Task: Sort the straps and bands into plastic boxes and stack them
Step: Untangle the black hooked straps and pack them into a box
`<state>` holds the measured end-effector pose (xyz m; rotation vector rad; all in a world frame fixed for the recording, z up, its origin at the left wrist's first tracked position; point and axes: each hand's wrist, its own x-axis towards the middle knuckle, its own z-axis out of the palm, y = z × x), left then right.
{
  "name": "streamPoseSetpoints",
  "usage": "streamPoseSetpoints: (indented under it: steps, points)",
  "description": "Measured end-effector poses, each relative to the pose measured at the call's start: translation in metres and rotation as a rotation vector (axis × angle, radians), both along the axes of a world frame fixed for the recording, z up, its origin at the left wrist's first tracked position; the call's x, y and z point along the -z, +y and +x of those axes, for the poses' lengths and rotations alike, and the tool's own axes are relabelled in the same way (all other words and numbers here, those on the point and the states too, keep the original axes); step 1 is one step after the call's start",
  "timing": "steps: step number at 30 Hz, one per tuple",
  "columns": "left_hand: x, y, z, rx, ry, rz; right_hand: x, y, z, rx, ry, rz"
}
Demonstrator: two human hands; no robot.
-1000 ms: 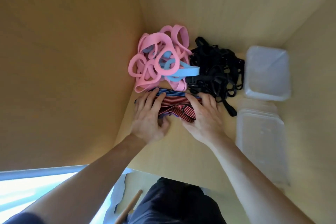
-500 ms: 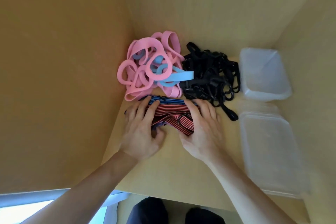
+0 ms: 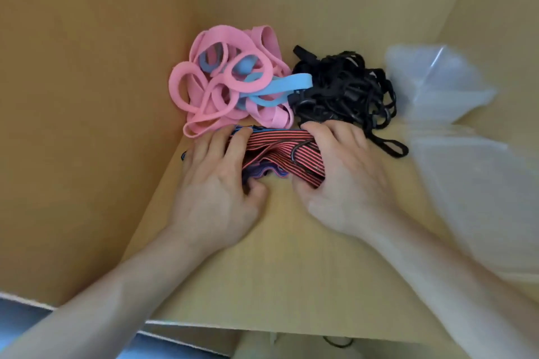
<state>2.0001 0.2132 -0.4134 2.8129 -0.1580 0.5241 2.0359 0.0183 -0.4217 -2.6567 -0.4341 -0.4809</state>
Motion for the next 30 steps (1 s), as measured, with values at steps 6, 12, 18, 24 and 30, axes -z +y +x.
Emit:
streamPoseSetpoints:
  steps: [6,12,18,24,30]
  points:
    - [0.009,0.007,0.002,0.024,-0.033,0.018,0.001,-0.001,0.002,-0.017,-0.031,0.004]
    - [-0.011,0.029,-0.002,0.041,0.032,-0.044,-0.02,0.018,-0.014,0.022,-0.04,-0.023]
    - [-0.011,0.027,-0.01,0.054,0.001,-0.045,-0.022,0.016,-0.027,0.031,-0.104,-0.044]
    - [-0.001,0.025,-0.012,0.043,-0.121,0.063,-0.017,0.017,-0.019,-0.008,-0.169,-0.07]
    - [-0.008,0.019,-0.017,0.038,-0.07,0.071,-0.016,0.015,-0.018,-0.026,-0.105,-0.107]
